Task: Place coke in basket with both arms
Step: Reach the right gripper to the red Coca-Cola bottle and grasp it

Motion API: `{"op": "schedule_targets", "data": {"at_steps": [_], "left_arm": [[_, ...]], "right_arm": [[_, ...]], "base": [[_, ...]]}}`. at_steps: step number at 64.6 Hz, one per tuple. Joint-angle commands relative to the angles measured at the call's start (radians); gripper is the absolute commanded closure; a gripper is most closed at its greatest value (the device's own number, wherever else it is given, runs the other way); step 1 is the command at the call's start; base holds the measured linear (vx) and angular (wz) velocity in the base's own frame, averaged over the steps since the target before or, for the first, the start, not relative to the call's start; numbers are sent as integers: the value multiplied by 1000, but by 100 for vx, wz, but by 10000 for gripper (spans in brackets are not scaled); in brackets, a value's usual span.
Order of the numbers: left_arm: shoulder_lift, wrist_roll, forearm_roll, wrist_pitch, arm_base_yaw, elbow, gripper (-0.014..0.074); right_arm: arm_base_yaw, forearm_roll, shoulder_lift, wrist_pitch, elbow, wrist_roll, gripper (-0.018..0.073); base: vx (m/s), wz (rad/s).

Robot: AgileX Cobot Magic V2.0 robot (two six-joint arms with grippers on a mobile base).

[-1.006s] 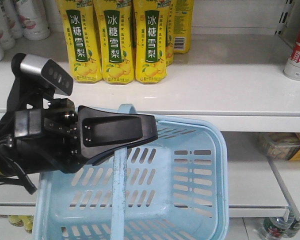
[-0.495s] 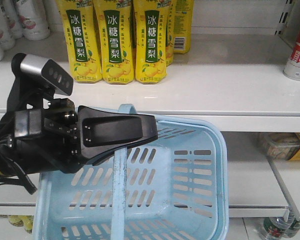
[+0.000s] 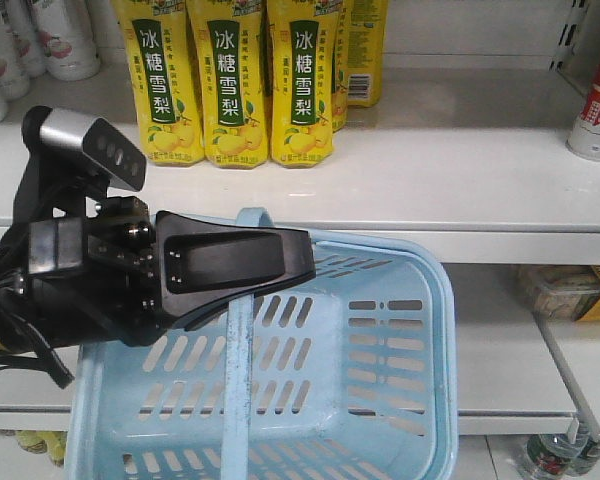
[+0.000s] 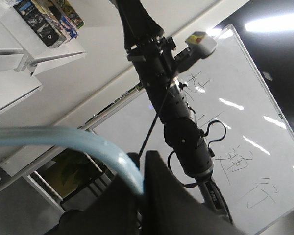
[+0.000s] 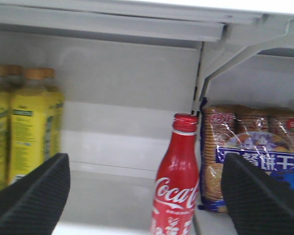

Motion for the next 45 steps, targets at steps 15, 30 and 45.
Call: {"op": "schedule_targets", "data": {"at_steps": [15, 30, 45], "left_arm": [[-25, 12, -84, -194, -7, -28, 602], [-25, 12, -84, -194, -7, -28, 602], [-25, 12, -84, -194, -7, -28, 602]], "right_arm": [[-109, 35, 184, -120, -131, 24, -36], [-109, 32, 274, -146, -191, 18, -36], [-109, 34, 394, -155, -282, 18, -36]], "base": [[0, 0], [0, 0], [0, 0]]}}
